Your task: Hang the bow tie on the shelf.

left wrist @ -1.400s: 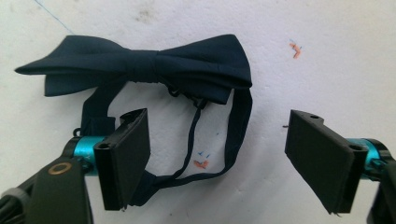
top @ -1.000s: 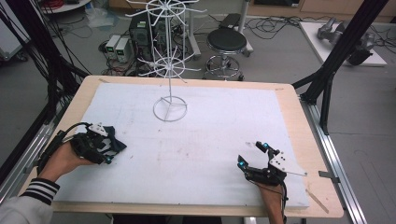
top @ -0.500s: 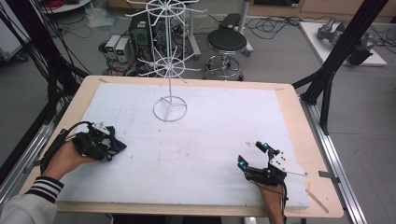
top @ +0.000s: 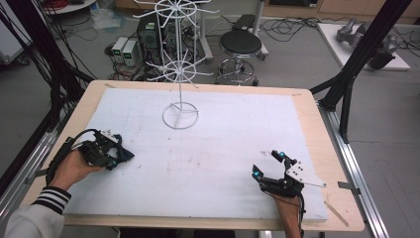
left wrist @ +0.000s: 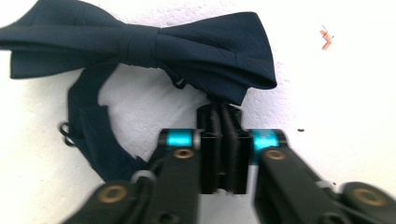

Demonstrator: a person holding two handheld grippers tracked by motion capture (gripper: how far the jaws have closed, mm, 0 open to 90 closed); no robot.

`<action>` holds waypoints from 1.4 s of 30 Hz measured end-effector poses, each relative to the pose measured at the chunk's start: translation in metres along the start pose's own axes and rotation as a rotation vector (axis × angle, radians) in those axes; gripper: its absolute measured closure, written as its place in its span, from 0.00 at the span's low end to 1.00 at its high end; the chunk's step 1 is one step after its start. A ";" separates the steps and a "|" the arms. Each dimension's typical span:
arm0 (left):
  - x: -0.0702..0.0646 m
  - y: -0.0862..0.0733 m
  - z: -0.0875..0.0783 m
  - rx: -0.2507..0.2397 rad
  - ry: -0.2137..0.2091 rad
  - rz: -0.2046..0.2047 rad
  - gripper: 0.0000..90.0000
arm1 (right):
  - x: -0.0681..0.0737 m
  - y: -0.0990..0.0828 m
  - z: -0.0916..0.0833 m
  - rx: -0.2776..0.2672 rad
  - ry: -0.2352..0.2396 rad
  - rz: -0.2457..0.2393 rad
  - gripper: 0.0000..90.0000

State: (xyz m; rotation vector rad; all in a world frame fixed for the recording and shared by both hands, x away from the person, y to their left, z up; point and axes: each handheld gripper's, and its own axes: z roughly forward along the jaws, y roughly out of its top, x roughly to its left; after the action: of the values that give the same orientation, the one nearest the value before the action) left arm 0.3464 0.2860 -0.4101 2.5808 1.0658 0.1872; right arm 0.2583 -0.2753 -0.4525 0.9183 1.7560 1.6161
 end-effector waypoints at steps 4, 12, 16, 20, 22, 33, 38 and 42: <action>-0.001 0.000 0.000 0.003 0.009 0.003 0.98 | 0.000 0.000 0.000 0.003 -0.001 0.003 0.12; -0.002 -0.001 -0.002 -0.029 0.013 -0.005 0.98 | 0.000 0.000 0.000 0.000 0.001 -0.001 0.12; 0.000 -0.004 -0.008 -0.107 0.012 -0.029 0.98 | 0.000 0.000 0.000 0.002 -0.001 0.002 0.12; 0.001 -0.005 -0.013 -0.159 0.009 -0.037 0.98 | 0.000 0.000 0.000 0.002 -0.001 0.003 0.12; 0.002 -0.005 -0.016 -0.199 0.010 -0.046 0.98 | 0.000 0.000 0.000 0.000 -0.001 -0.001 0.12; -0.001 -0.001 -0.033 -0.408 0.014 -0.099 0.98 | 0.000 0.000 0.000 -0.001 -0.003 0.000 0.12; 0.002 0.000 -0.039 -0.542 0.002 -0.145 0.98 | 0.000 0.000 -0.001 -0.002 -0.002 0.000 0.13; 0.003 0.001 -0.042 -0.586 -0.001 -0.162 0.98 | 0.000 0.000 -0.001 -0.002 -0.002 0.001 0.12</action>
State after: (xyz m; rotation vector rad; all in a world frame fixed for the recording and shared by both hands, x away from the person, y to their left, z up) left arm 0.3384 0.2984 -0.3704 1.9656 1.0261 0.3924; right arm 0.2578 -0.2755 -0.4526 0.9195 1.7526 1.6161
